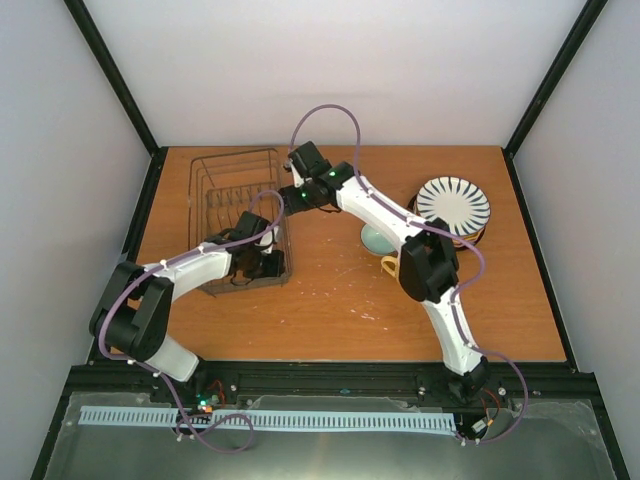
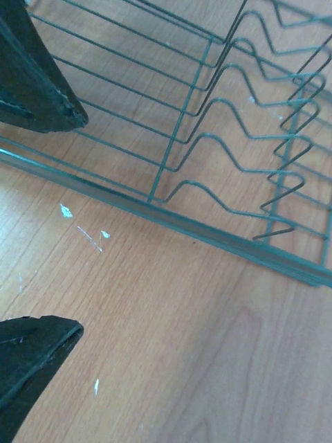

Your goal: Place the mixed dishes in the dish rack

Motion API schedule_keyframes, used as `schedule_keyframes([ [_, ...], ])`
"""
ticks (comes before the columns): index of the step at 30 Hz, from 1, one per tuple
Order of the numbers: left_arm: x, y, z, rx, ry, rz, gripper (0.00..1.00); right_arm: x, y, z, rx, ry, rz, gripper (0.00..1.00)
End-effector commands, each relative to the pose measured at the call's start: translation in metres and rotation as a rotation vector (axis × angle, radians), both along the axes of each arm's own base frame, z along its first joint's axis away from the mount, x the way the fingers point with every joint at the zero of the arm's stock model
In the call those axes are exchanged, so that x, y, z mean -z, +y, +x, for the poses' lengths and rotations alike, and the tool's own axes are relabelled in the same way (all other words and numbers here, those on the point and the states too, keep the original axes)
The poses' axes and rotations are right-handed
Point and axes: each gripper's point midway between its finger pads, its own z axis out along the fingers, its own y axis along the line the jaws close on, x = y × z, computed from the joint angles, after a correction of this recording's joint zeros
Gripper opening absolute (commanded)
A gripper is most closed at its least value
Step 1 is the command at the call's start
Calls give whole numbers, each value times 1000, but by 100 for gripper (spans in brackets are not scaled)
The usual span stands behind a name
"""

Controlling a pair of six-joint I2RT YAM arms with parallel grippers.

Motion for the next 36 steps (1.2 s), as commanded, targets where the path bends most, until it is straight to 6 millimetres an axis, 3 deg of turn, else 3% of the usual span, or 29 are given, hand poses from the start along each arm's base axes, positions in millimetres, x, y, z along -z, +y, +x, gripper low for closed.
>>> schedule_keyframes([
  [1, -1, -1, -11, 7, 12, -1, 1, -90, 12, 1, -37, -207, 182, 69],
  [4, -2, 0, -11, 6, 6, 2, 1, -104, 31, 1, -97, -211, 262, 38],
  [6, -5, 0, -10, 6, 0, 0, 1, -87, 48, 8, -136, -161, 252, 25],
  [9, -8, -1, -9, 8, -8, -6, 0, -67, 67, 14, -188, -108, 253, 13],
  [13, -8, -1, -10, 7, -10, -7, 1, -38, 78, 19, -194, -81, 262, 9],
  [23, -7, -3, -15, 16, -7, -36, 1, 14, 73, 31, -187, -89, 151, 8],
  [26, -6, -5, -14, 20, -4, -45, 1, 32, 57, 36, -156, -102, 49, 8],
  [36, -5, -11, -9, 38, -9, -58, 1, 60, 4, 42, -55, -110, -214, 7],
])
